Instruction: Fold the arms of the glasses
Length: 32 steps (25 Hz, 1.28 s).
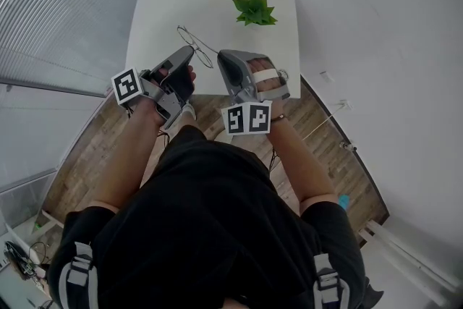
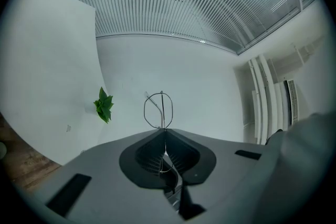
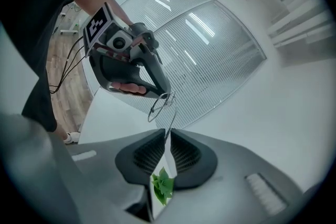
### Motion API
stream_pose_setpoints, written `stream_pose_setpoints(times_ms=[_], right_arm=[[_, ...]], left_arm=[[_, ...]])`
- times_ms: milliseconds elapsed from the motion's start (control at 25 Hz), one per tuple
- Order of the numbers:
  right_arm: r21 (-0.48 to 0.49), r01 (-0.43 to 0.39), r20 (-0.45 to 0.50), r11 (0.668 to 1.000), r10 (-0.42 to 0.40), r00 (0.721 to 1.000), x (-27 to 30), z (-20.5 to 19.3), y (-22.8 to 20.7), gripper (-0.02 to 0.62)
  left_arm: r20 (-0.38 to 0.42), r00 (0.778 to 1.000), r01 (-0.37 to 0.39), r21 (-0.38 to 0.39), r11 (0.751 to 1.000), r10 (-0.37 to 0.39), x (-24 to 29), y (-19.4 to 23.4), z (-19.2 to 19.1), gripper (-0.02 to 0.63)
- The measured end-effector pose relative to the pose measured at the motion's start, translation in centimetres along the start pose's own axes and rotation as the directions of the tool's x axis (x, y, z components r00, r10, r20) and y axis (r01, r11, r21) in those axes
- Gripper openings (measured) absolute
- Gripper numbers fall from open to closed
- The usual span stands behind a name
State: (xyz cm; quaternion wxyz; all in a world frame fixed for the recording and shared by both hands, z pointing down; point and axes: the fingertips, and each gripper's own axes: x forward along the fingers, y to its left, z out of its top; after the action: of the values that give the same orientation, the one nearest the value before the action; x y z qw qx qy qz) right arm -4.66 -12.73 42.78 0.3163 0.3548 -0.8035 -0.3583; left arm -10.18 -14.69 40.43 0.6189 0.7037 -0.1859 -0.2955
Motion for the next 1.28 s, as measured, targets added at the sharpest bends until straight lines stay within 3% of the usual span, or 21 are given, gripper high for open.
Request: stream_pose_setpoints(times_ms=[280,920,1280], right_arm=[[-0.011,-0.023,0.005,1.0,0.023,1.0,1.1,0.7,0.8,0.046],[-0.084,-0.07,0.05,0.994,0.074,0.996,-0.3,1.3,2.4,0.067],[-0.067,-0.088,0.062,0.994,0.092,0.994,-0.3,1.5,2.8,0.077]], left_arm=[[0.009,1.0,0.002,-0.006,1.0,-0.002,-0.2,0.2,1.2,0.012],[0.015,1.0,0.01,0.006,1.0,-0.01,0.1,-0.3,0.1,0.011],[0.016,1.0,0.006,0.009,1.0,-0.006,-0.2,-0.1,0.1,0.012]])
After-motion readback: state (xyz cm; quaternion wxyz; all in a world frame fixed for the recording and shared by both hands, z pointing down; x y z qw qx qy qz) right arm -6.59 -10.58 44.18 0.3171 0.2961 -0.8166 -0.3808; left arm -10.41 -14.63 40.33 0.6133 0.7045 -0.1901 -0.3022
